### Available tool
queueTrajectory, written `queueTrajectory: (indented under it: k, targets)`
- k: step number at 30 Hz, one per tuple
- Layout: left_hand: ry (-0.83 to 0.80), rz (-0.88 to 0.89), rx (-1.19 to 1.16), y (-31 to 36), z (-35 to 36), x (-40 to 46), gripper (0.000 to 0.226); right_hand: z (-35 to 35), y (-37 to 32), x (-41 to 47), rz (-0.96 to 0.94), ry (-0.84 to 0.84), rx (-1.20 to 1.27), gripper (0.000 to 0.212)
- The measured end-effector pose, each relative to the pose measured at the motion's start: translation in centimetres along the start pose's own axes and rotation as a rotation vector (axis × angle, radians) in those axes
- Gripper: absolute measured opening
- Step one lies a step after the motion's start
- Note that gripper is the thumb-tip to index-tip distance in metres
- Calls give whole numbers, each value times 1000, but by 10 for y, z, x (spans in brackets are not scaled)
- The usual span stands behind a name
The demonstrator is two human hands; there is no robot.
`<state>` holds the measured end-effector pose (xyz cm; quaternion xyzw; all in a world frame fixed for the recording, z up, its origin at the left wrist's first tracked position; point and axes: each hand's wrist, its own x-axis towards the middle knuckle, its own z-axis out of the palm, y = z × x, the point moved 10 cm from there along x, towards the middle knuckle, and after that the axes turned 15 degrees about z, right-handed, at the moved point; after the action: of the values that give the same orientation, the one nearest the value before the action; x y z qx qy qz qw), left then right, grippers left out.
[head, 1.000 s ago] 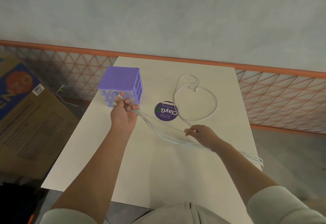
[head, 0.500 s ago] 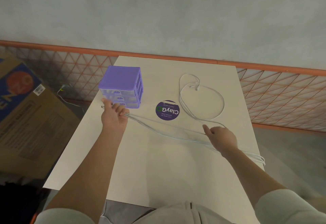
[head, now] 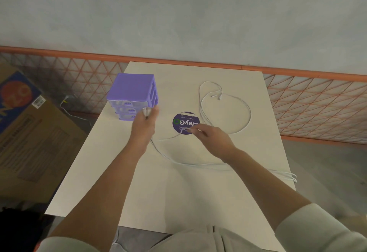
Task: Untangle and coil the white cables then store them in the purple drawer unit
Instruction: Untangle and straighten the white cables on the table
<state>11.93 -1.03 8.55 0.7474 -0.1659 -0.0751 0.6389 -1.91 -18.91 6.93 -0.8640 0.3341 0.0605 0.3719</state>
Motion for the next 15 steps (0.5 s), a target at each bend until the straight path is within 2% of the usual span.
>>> queueTrajectory:
  k: [3,6,7,9,12,15]
  targets:
    - [-256,96,155,18,34,-8,17,-7,-29,0,-11,-46,140,28]
    - [-443,131,238,25,57,-15,24,-21,-48,2,-24,-83,398,25]
    - [-453,130,265,23,58,-14,31,-25,-51,4,-31,-99,449,21]
    - [-409,80,254,15,54,-9,44,-28,-55,7,-55,-110,403,14]
    - [-358,15,117,8,51,-8,37,-34,-53,15,-86,-66,263,19]
    - [-373,1,44,10,56,-9,28,-31,-51,20,-115,-64,187,16]
